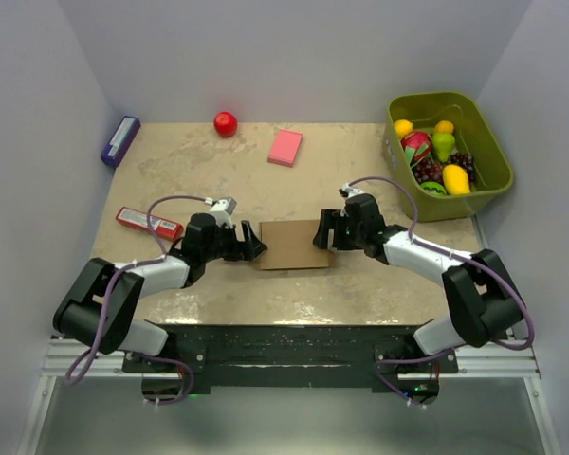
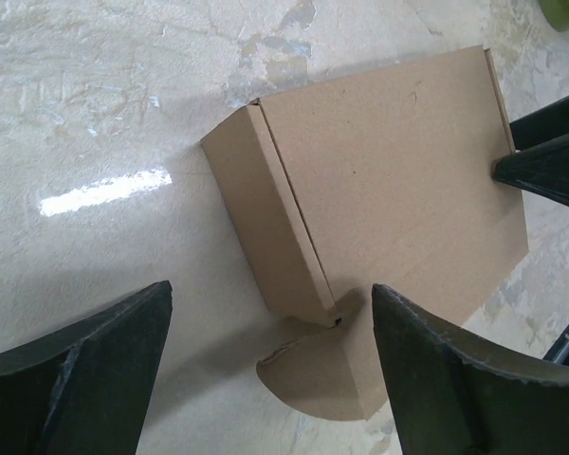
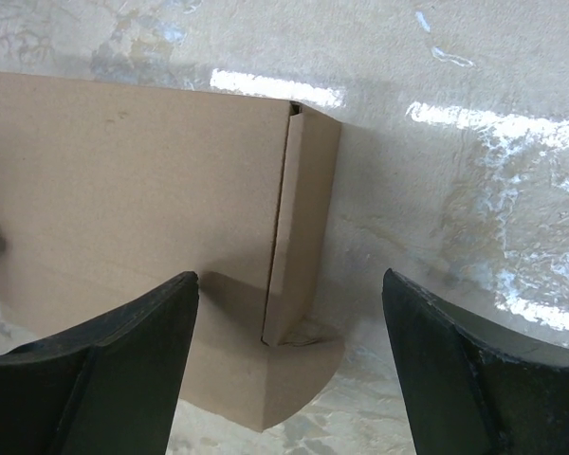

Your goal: Fold the paper box

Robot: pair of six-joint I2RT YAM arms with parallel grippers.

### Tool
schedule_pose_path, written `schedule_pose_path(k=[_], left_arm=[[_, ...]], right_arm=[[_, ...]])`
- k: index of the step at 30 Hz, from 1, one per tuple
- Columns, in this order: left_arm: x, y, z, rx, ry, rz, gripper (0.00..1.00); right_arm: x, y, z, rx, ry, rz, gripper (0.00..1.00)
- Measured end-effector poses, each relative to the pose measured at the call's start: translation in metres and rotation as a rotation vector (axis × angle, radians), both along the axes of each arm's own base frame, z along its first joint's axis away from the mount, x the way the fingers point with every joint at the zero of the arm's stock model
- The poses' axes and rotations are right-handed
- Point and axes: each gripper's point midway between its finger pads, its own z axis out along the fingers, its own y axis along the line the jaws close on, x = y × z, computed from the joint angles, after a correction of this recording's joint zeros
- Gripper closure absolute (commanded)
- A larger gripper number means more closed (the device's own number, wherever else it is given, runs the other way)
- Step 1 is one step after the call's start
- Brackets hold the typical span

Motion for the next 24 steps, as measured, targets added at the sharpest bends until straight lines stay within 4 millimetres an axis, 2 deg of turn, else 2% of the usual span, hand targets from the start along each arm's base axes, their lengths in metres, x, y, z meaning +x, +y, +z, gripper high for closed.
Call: schedule_pose_path(k=[3, 8, 12, 18, 20, 24], left_arm=[[0.002, 0.006, 0.013, -0.003, -0.012, 0.019, 0.00], [0.016, 0.015, 0.054, -0.006, -0.084, 0.043, 0.00], [0.018, 0.009, 0.084, -0.048, -0.140, 0.014, 0.00], [0.018, -0.003, 0.109, -0.098, -0.135, -0.046, 0.00], [0.025, -0.006, 0.121, -0.097, -0.144, -0.061, 0.00], [0.043, -0.014, 0.143, -0.098, -0.178, -0.087, 0.00]], right_arm=[[0.004, 0.001, 0.011, 0.018, -0.001, 0.007, 0.19], [0.022, 0.001, 0.032, 0.080, -0.034, 0.012, 0.22], [0.026, 0.000, 0.026, 0.106, -0.012, 0.023, 0.30], [0.020, -0.002, 0.002, 0.139, 0.049, 0.048, 0.51], [0.017, -0.003, -0.003, 0.161, 0.068, 0.054, 0.59], [0.018, 0.002, 0.000, 0.215, 0.060, 0.080, 0.78]])
